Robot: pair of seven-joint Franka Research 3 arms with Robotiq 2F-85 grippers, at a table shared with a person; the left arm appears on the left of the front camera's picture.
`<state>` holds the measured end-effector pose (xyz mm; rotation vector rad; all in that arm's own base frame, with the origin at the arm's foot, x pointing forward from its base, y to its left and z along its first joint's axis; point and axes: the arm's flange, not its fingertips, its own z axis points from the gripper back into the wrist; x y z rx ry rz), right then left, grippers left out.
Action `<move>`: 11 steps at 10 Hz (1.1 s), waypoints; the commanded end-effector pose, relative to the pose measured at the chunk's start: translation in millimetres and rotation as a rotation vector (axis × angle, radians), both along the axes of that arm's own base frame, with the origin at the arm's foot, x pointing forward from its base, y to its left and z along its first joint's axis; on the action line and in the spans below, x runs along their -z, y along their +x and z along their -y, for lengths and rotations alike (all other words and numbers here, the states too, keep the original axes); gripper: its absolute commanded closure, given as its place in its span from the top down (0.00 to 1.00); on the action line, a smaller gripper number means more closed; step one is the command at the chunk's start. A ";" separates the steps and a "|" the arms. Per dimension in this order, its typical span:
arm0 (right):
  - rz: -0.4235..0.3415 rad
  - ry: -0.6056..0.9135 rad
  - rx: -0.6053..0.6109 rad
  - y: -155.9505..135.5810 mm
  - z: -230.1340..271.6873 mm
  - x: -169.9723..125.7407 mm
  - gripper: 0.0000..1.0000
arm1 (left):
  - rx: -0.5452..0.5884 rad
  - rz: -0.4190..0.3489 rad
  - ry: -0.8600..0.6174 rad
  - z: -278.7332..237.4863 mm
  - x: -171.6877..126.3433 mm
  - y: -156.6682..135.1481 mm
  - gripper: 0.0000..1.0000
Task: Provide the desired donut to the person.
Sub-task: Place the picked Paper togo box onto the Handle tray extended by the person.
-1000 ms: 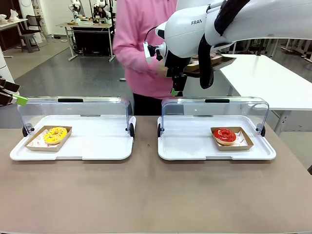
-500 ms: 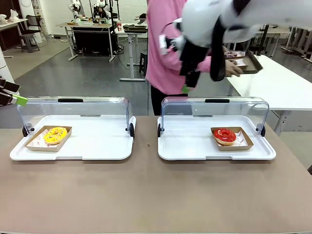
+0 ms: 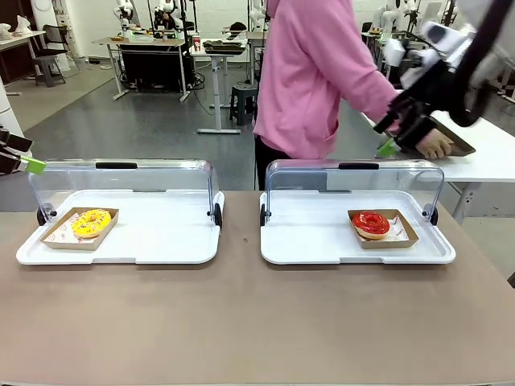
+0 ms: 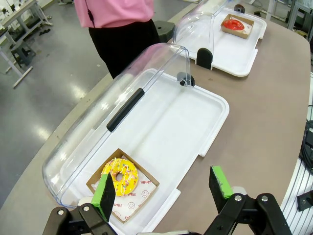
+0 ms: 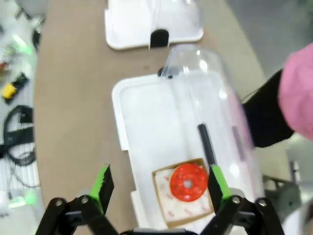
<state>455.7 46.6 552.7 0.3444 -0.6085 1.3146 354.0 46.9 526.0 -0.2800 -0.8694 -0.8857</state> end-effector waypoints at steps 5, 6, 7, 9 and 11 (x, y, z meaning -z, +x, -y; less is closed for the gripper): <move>0.066 0.211 0.293 -69.9 51.6 37.7 1.00 | -0.008 -0.002 0.001 1.5 0.2 0.2 1.00; 0.077 0.201 0.326 -71.8 53.8 34.9 1.00 | -0.008 -0.002 0.001 1.5 0.2 0.2 1.00; 0.081 0.205 0.357 -73.6 55.3 32.5 1.00 | -0.008 -0.002 0.001 1.5 0.2 0.2 1.00; 0.074 0.221 0.418 -74.1 56.7 26.6 1.00 | -0.008 -0.002 0.001 1.5 0.2 0.2 1.00; 0.074 0.220 0.446 -74.5 55.3 22.3 1.00 | -0.008 -0.002 0.001 1.5 0.2 0.2 1.00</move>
